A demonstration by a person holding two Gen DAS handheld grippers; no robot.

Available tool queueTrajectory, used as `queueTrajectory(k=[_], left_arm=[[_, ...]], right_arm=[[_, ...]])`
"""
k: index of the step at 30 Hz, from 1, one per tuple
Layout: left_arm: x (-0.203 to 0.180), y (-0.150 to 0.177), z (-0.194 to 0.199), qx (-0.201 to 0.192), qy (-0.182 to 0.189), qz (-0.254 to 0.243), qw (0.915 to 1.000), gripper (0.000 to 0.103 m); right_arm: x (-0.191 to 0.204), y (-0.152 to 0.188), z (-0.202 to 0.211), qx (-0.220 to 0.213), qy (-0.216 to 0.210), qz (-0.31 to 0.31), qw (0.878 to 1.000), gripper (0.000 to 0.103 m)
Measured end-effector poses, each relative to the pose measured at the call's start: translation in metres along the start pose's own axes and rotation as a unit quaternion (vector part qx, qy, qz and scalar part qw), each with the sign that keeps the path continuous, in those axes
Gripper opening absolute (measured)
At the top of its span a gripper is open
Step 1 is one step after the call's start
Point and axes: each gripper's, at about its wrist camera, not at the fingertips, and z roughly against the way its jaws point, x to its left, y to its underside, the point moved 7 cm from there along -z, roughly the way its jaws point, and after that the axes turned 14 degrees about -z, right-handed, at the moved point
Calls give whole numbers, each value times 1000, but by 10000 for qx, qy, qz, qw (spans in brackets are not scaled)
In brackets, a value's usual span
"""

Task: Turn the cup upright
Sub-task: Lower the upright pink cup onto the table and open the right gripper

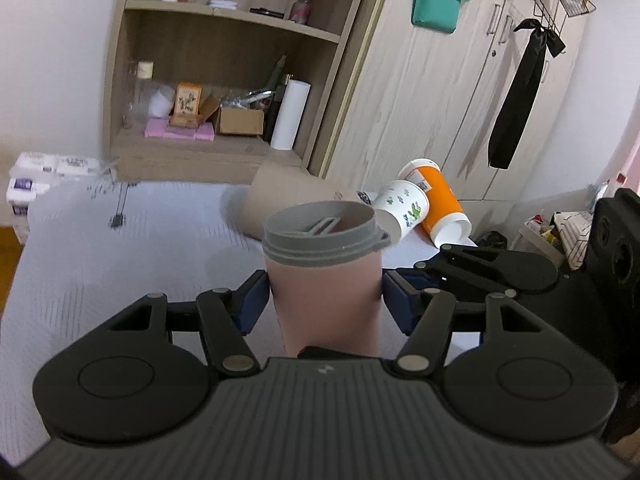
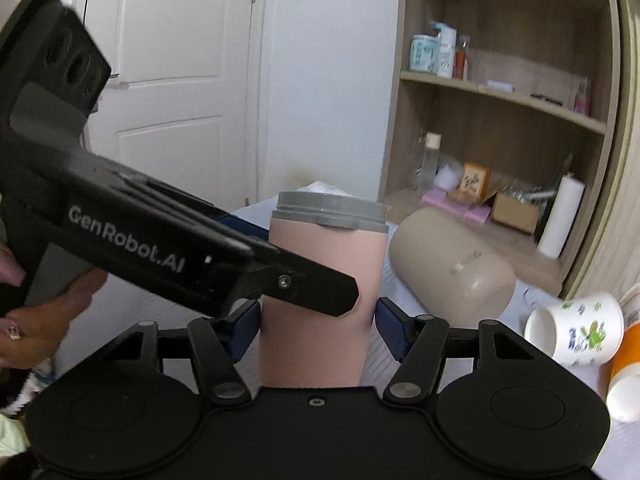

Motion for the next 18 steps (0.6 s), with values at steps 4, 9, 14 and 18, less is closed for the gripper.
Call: queueTrajectory(k=[4,9,14,18], left_arm=[[-3,-10,-9,-69,-82,-282,9995,62],[-3,-16,-17,-42,-60,-486,9988,62],[-6,-16,-23,-80,-13,-514,9986,61],[-8,-15,-26,-107,15,-530,9985,62]], right_arm=[[-8,-1,-6,-304,145,-74,9994,68],[-15,-3,-14,-473,303,-193,9982,68],[-22,-7,-13,-581,485,-110,9971,68],[-26,-5,-13,-561,508,-180,9970,68]])
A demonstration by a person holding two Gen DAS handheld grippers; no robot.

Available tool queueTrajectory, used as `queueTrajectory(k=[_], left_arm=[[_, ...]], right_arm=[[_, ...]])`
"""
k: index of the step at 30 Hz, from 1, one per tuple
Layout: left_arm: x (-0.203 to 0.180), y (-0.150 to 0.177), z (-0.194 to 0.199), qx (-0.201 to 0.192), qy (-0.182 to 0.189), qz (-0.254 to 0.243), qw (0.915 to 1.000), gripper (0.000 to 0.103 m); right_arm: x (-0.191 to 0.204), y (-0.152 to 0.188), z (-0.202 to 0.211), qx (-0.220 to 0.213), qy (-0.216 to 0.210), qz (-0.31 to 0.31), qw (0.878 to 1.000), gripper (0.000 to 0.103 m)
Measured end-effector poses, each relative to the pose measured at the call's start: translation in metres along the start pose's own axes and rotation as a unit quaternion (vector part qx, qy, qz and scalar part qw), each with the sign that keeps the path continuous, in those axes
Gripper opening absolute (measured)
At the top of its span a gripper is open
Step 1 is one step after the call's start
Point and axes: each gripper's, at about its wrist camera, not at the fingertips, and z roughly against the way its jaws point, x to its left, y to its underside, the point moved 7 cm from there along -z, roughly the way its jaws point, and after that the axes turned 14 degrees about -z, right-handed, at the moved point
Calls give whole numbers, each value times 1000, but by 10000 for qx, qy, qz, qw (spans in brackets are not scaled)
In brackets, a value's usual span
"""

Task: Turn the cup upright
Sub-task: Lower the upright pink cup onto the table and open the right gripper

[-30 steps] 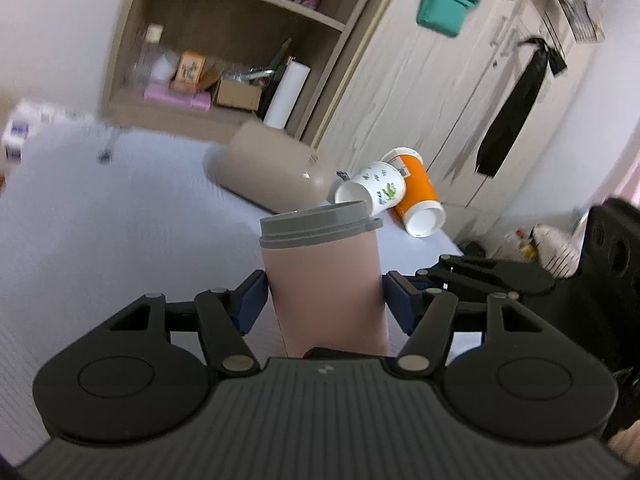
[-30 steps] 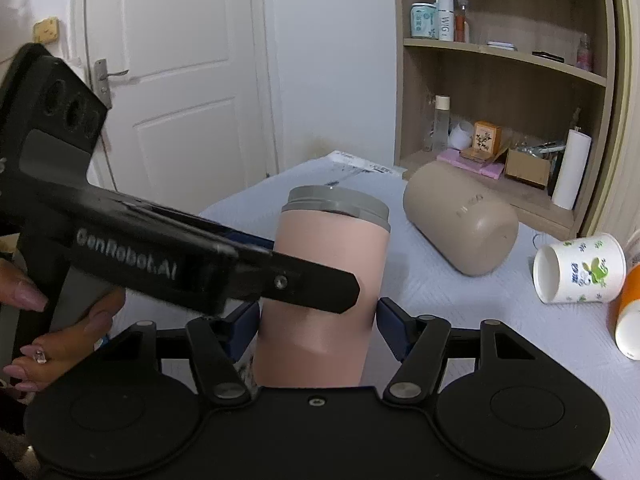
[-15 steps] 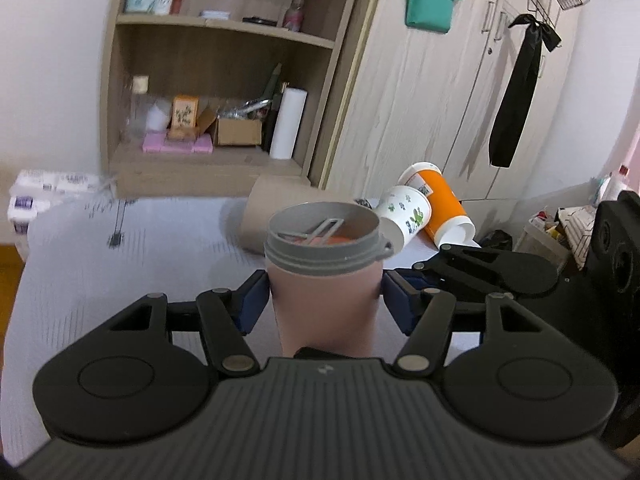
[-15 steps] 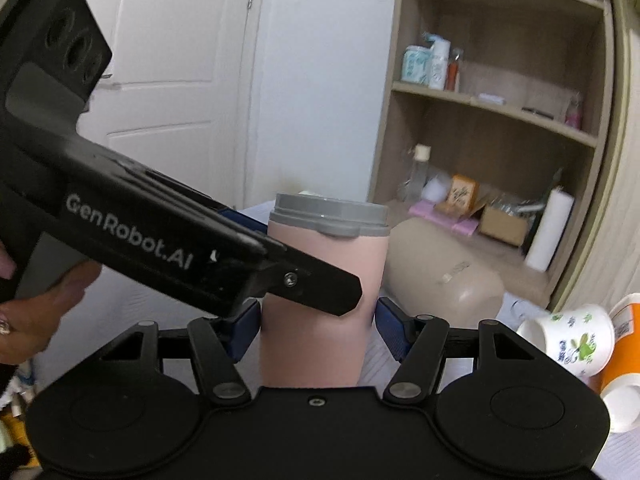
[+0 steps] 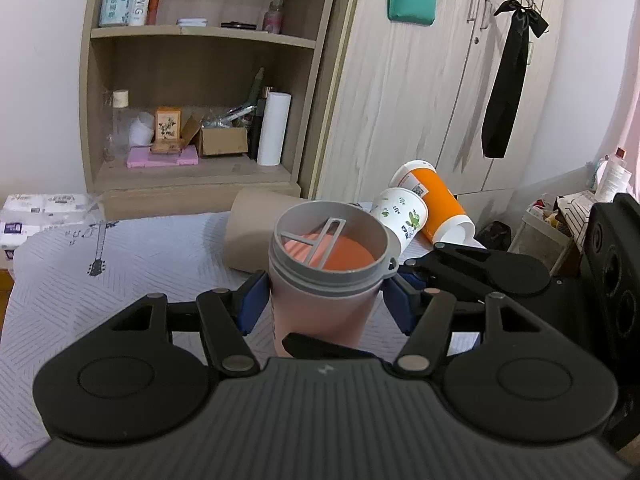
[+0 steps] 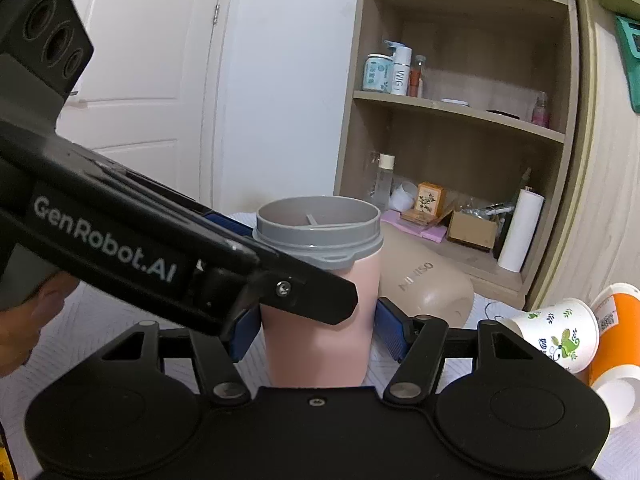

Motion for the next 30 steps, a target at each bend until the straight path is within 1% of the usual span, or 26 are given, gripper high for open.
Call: queueTrajectory(k=[5,8,9,11,16,17,19,20,21,25,27,30], left_arm=[[-7,-1,-2,-34,-148,-186,9997,61],[-9,-2,-4,-153,-103,-133,9997,62],[-11,-1,-4,-173,-110,-160,9997,62],[-13,-1,-3,-197,-151,-222,9994,62],[-9,0,-4,-169,-89,-39,9998,63],[-9,0,-4,-174,-102,-26,9998,63],[-9,1,-3,-196,-126,35,9997,63],[-9,2,-3,-202,-124,43,9997,63],[-9,3,-2,-200,-123,58,9997,63],[-11,7,2,-161,-200,125,9996,65],[-11,8,3,-111,-258,141,9995,70],[-13,10,6,-30,-344,153,9993,71]], right_arm=[[-4,-1,-2,5,-43,-144,9999,68],[-8,2,-2,-24,19,-272,9996,68],[-10,2,-1,-50,11,-399,9992,68],[-10,3,-1,-74,2,-404,9992,68],[-9,3,-1,-79,15,-377,9993,68],[-10,3,-1,-63,25,-394,9992,70],[-9,4,1,-18,10,-433,9991,78],[-9,3,3,-45,30,-448,9990,82],[-9,3,5,-90,102,-430,9990,84],[-12,7,11,-14,209,-476,9986,84],[-14,11,15,-4,251,-554,9981,84],[-17,14,25,-45,285,-675,9973,85]])
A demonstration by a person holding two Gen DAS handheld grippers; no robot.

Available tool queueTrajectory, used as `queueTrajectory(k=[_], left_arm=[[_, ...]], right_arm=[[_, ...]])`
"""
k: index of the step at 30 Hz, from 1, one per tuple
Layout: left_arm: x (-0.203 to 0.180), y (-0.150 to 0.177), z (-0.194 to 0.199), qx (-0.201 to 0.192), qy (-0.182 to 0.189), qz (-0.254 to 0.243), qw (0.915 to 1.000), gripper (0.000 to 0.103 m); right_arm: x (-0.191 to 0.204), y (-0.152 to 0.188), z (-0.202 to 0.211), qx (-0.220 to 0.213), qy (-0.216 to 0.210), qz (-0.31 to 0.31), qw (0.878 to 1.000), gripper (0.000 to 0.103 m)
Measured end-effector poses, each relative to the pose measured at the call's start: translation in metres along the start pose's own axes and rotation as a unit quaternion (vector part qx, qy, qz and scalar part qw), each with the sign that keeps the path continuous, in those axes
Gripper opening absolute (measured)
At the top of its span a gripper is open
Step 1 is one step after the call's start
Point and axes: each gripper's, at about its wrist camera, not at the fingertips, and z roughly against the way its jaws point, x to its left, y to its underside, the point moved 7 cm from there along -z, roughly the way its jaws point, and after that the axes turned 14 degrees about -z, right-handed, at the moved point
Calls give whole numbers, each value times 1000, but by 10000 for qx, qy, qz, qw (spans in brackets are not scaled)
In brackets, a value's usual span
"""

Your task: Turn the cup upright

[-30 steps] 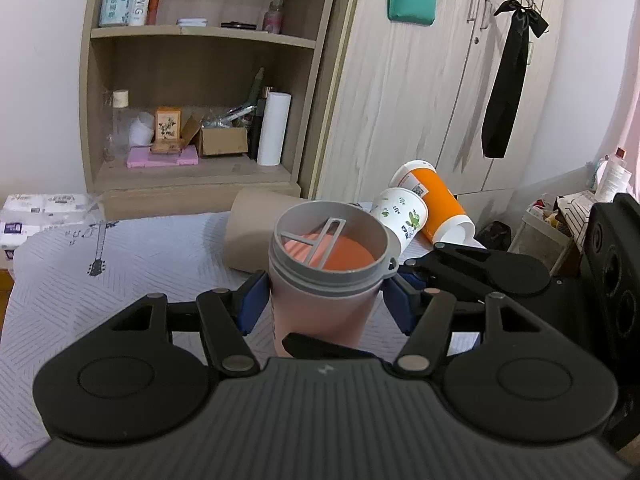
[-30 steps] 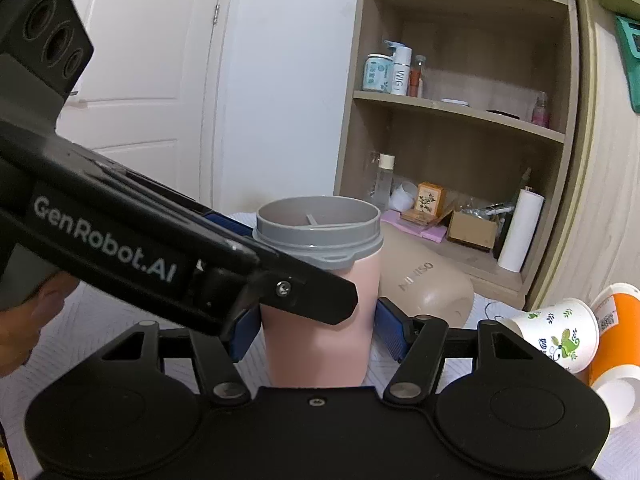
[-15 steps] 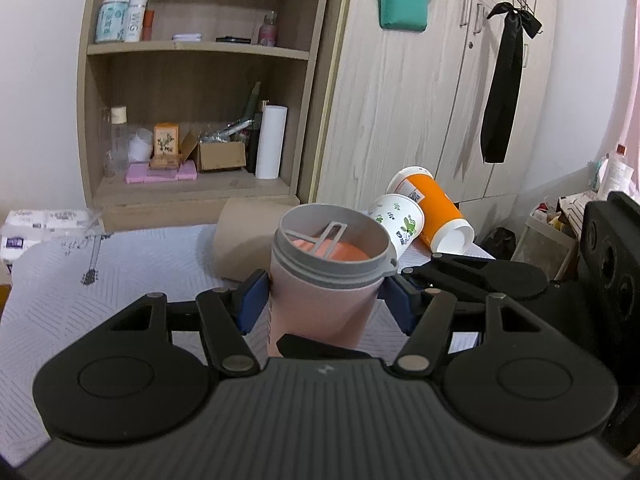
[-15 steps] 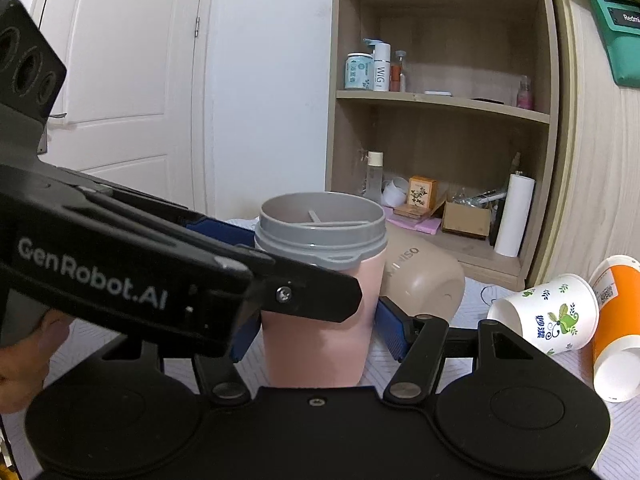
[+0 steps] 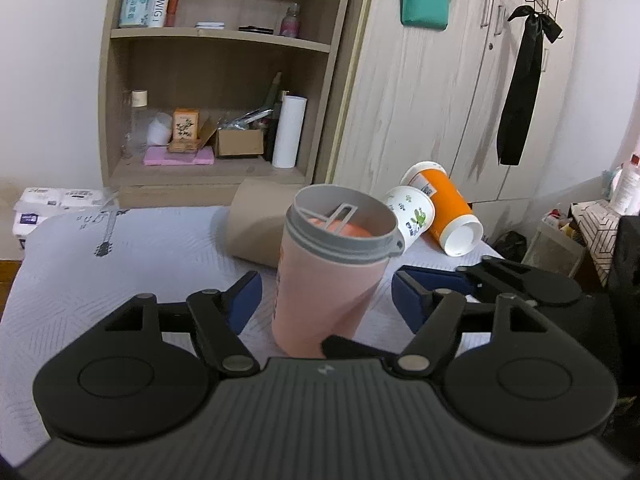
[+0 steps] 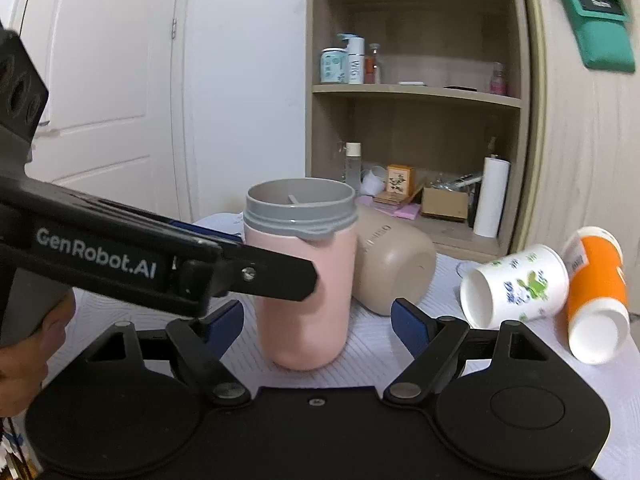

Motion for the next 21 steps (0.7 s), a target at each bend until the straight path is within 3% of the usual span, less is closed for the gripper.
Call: queueTrajectory(k=[10,16,21], left_arm=[[-9,10,41,129,-212,272,9993,73],[-18,15,71,143,-608,330,9975,73],[-26,15,95,-11,-605,430,9972,75]], right_arm=[[-4,5,43,-224,11,-242,9995,86],[3,2,83,-503,175,-78,9985,86],[11,-3,115,-767,309,64,9966,86]])
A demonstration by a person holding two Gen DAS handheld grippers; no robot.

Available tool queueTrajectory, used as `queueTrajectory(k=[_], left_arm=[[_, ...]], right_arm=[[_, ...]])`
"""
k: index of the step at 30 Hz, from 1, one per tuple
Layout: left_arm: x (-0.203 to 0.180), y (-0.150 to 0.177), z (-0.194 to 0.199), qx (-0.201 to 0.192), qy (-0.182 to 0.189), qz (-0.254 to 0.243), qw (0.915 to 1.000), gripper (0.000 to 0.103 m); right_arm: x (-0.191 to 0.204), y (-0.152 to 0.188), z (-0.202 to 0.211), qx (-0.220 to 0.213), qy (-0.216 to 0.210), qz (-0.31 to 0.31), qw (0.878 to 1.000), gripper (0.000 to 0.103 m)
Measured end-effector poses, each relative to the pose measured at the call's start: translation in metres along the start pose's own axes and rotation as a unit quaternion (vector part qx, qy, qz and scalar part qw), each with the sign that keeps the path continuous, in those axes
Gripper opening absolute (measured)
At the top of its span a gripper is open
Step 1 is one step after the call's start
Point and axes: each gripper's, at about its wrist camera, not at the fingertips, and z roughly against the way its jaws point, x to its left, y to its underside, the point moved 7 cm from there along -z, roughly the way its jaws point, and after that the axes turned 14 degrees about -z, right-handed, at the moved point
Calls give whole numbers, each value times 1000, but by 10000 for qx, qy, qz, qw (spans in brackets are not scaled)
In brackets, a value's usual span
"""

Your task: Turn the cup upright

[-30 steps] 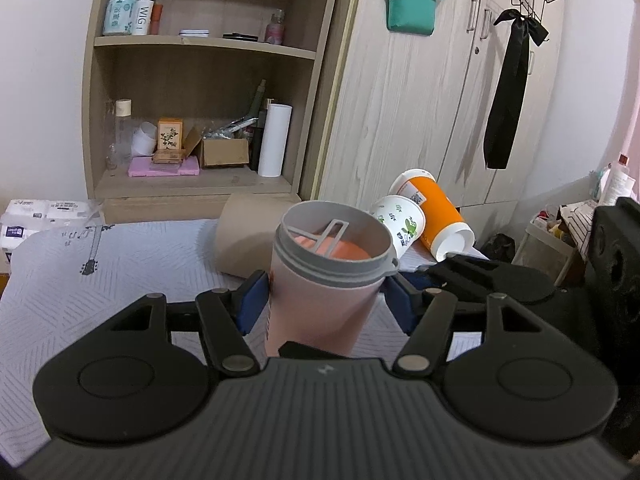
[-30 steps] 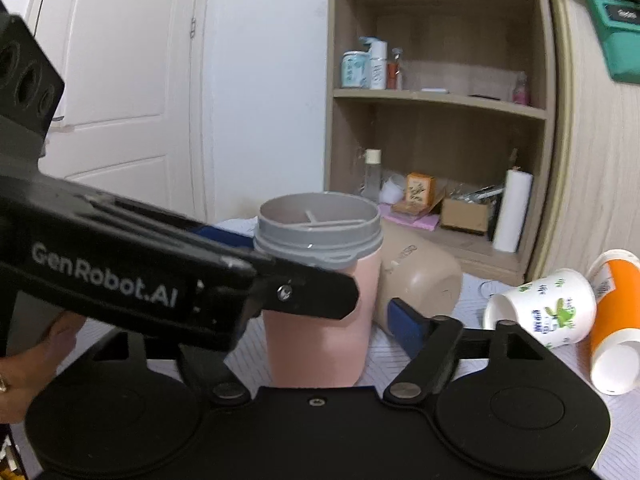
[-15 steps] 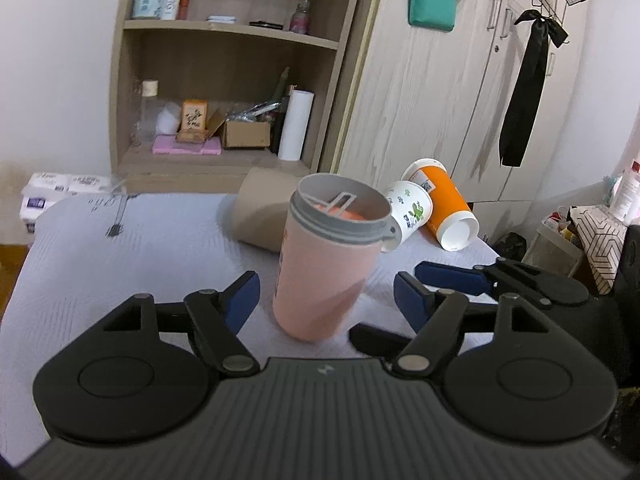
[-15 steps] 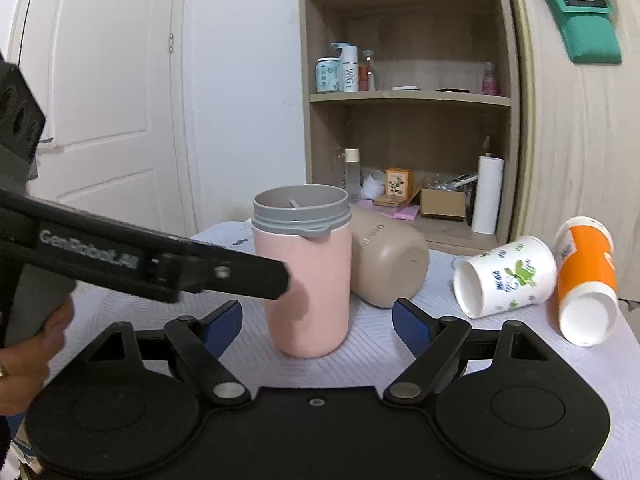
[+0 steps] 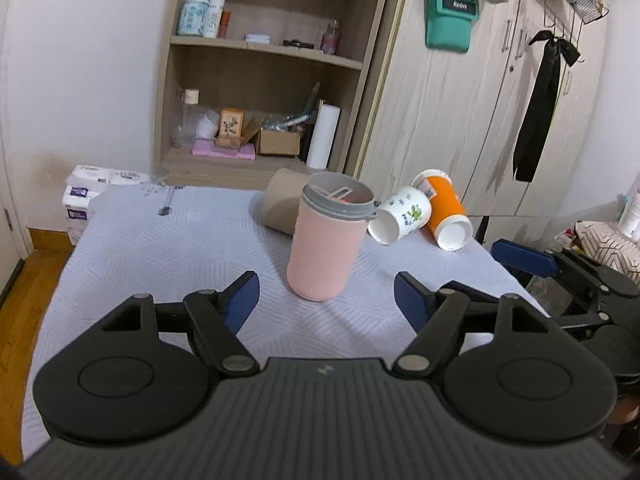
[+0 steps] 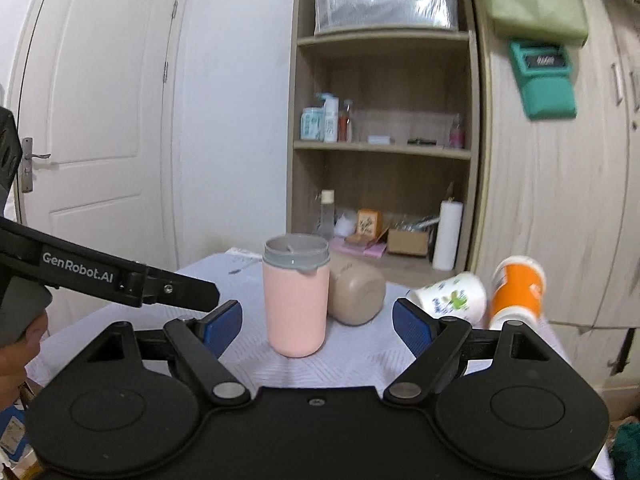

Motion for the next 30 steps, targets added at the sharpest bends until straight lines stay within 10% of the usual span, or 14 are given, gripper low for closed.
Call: queueTrajectory(k=[30], left_arm=[[-6,20,56,54,-1012,-224,9946,101]], right_arm=[[-6,3,39,126,1232,-275,9919,103]])
